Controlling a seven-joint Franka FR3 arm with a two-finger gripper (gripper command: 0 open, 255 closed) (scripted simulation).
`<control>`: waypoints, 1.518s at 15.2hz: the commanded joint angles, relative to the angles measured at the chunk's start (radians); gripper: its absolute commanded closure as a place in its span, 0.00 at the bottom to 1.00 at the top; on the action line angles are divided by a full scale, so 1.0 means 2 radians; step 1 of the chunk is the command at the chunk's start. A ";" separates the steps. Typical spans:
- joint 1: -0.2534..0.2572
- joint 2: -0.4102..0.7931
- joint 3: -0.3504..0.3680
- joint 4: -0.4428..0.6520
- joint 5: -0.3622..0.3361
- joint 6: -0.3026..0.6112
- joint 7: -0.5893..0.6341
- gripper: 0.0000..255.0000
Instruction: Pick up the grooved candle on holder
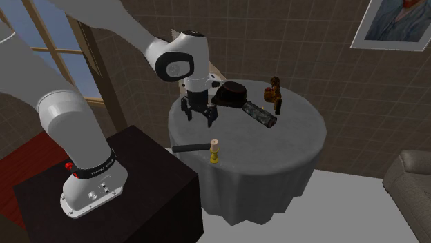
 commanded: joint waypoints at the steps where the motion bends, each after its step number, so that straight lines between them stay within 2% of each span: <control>1: -0.002 0.043 -0.018 0.006 0.006 0.039 -0.027 0.00; 4: 0.003 0.111 -0.038 0.022 0.035 0.089 -0.071 0.00; 6: 0.004 0.159 -0.045 0.038 0.069 0.119 -0.109 0.00; 14: -0.004 0.230 -0.024 0.043 0.145 0.178 -0.166 0.00; 16: -0.005 0.230 -0.023 0.043 0.144 0.178 -0.166 0.00; 17: -0.006 0.231 -0.023 0.044 0.145 0.178 -0.167 1.00; 23: -0.005 0.231 -0.023 0.043 0.145 0.178 -0.166 1.00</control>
